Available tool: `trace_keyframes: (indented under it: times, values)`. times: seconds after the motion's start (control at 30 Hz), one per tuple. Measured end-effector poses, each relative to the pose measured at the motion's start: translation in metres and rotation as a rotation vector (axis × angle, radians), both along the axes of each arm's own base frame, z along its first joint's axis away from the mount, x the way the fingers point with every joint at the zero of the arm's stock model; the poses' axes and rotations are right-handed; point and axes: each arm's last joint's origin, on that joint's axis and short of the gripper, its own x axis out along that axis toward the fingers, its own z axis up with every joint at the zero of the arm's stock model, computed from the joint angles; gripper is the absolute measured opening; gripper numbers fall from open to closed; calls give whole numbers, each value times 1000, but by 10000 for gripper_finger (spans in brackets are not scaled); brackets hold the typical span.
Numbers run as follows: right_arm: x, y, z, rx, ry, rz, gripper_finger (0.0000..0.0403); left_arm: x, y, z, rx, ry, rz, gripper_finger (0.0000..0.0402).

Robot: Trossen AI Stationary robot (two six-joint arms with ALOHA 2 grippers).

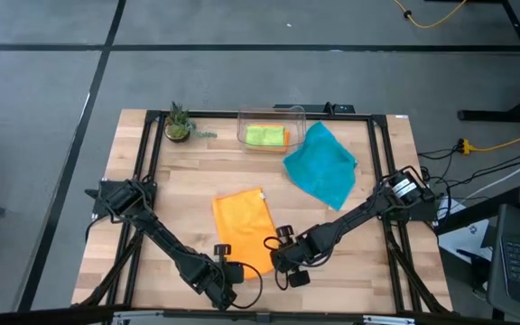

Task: Fold microfiber towels
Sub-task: Fold the orange microfiber cloth

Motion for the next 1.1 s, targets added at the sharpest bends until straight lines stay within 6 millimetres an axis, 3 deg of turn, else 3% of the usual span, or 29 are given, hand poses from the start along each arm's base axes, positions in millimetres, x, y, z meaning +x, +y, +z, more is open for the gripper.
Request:
trace_keyframes:
  times: [0.1, 0.53, 0.83, 1.1]
  values:
    - [-1, 1, 0, 5, 2, -15, 10, 2, -1, 0, -11, -15, 4, 7]
    - [-8, 2, 6, 76, 74, -85, 6, 7, -7, 5, -62, -51, -1, 0]
    - [-25, 27, 31, 177, 154, -45, 4, 23, -29, 44, -147, -172, -66, 0]
    - [-28, 42, 72, -40, 95, -62, 4, 31, -33, 74, -106, -194, -125, 0]
